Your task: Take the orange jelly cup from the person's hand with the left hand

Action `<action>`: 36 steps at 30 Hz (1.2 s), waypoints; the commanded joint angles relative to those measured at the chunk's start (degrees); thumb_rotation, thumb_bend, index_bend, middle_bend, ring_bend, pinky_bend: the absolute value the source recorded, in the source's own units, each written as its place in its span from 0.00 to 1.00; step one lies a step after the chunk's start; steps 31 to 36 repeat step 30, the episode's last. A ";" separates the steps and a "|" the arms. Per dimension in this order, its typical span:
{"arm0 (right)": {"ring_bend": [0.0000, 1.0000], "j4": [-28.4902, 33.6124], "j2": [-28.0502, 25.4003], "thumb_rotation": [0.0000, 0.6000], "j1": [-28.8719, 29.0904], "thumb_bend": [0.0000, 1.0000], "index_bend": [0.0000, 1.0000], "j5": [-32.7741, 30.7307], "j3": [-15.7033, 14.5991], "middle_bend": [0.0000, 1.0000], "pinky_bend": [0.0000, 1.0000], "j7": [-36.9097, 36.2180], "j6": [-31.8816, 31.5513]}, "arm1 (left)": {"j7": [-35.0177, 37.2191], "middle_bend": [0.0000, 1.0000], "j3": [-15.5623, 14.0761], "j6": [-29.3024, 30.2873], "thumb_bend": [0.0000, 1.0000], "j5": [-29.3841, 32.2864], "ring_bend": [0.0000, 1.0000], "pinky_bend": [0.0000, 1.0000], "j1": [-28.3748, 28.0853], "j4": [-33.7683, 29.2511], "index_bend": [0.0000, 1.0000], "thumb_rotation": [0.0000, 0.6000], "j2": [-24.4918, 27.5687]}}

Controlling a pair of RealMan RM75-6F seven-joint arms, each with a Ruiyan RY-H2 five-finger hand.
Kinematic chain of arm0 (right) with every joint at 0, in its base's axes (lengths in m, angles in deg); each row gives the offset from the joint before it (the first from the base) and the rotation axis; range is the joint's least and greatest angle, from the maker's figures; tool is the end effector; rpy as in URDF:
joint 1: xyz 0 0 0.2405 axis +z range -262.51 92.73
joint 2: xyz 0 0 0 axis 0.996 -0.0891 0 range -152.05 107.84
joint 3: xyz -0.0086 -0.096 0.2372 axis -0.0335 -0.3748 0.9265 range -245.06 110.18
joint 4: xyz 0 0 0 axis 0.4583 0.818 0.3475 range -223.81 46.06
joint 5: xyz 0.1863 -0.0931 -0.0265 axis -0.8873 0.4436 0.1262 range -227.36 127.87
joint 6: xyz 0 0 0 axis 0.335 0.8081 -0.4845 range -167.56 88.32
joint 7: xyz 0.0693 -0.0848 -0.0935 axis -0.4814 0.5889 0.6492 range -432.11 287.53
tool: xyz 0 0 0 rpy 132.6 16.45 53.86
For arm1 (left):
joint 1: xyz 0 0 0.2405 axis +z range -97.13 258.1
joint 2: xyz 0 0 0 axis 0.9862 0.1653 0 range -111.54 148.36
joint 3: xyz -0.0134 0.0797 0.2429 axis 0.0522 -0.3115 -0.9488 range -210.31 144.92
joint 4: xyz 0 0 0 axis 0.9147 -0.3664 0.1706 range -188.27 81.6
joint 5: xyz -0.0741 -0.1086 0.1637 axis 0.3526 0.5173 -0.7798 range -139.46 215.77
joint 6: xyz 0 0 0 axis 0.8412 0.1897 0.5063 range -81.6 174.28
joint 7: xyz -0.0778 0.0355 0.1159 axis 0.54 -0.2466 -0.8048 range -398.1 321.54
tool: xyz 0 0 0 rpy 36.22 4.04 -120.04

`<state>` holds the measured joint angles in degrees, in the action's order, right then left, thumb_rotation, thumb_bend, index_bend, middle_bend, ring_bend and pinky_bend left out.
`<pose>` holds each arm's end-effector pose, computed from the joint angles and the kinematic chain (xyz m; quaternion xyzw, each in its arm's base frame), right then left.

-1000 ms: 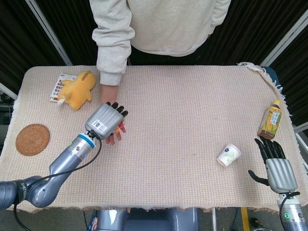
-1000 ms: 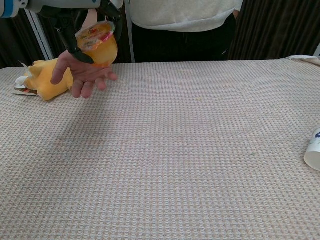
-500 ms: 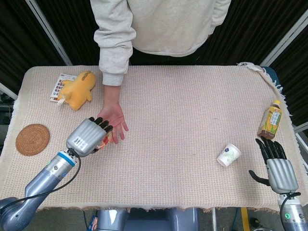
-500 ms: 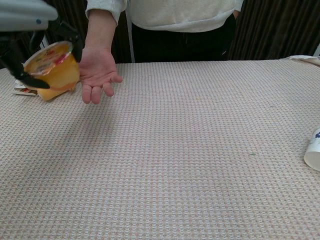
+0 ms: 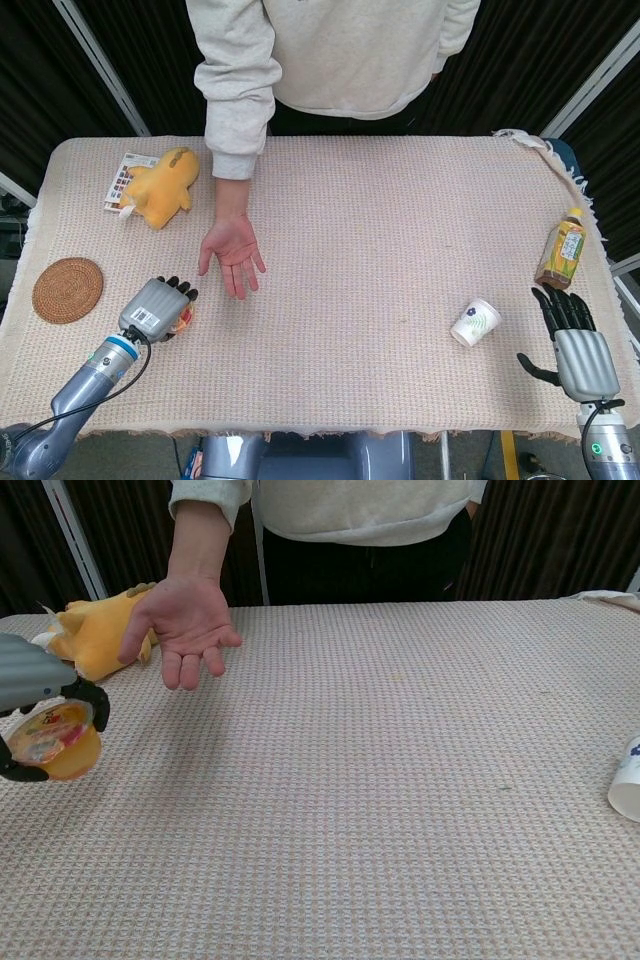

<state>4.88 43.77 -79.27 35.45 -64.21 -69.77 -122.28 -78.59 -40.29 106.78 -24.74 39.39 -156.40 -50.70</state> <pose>-0.3042 -0.1857 0.1428 0.5994 -0.4008 0.3841 0.5767 -0.2073 0.2771 0.0498 -0.8396 -0.2406 -0.1789 0.4530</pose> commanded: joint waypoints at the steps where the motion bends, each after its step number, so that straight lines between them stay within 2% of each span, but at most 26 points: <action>1: 0.00 0.05 -0.04 1.00 -0.02 0.14 0.00 0.01 -0.03 0.00 0.00 -0.02 0.01 | -0.73 0.26 -1.31 -0.79 0.45 0.22 0.27 0.34 1.42 3.00 0.43 1.00 -2.19; 3: 0.00 0.09 -0.01 1.00 -0.02 0.14 0.00 0.08 -0.03 0.00 0.00 0.00 -0.03 | -1.44 0.10 -1.67 -1.41 0.38 1.28 0.12 0.20 1.71 3.50 0.31 1.00 -2.54; 5: 0.00 0.08 0.04 1.00 -0.03 0.14 0.00 0.13 -0.03 0.00 0.00 0.04 -0.08 | -2.68 0.01 -2.04 -2.12 0.32 2.59 0.02 0.10 1.71 3.44 0.21 1.00 -2.45; 7: 0.00 0.09 0.07 1.00 -0.04 0.14 0.00 0.17 -0.02 0.00 0.00 0.08 -0.15 | -3.83 0.00 -2.10 -2.66 0.29 4.10 0.00 0.03 1.58 2.67 0.13 1.00 -2.07; 12: 0.00 0.04 0.09 1.00 -0.10 0.14 0.00 0.24 -0.01 0.00 0.00 0.09 -0.30 | -3.81 0.00 -1.70 -2.12 0.26 5.19 0.00 0.00 2.00 1.30 0.04 1.00 -1.29; 18: 0.00 -0.04 0.02 1.00 -0.11 0.14 0.00 0.25 -0.01 0.00 0.00 -0.09 -0.26 | 0.60 0.00 -1.10 3.12 0.25 2.59 0.00 0.00 5.38 -3.29 0.01 1.00 1.93; 21: 0.00 -0.12 0.03 1.00 -0.08 0.14 0.00 0.32 -0.01 0.00 0.00 -0.13 -0.24 | 4.21 0.00 -2.05 10.23 0.24 -4.00 0.00 0.00 9.63 -6.35 0.00 1.00 4.13; 26: 0.00 0.05 0.18 1.00 0.06 0.14 0.00 0.49 -0.08 0.00 0.00 0.02 -0.04 | 6.35 0.00 -4.43 24.22 0.20 -14.75 0.00 0.00 17.75 -4.31 0.00 1.00 5.46; 30: 0.00 0.25 0.29 1.00 0.29 0.14 0.00 0.15 0.08 0.00 0.00 0.27 0.37 | 7.44 0.00 -4.88 31.44 0.15 -17.07 0.00 0.00 23.36 -1.84 0.00 1.00 5.02; 36: 0.00 0.25 0.29 1.00 0.29 0.14 0.00 0.15 0.08 0.00 0.00 0.27 0.37 | 7.44 0.00 -4.88 31.44 0.15 -17.07 0.00 0.00 23.36 -1.84 0.00 1.00 5.02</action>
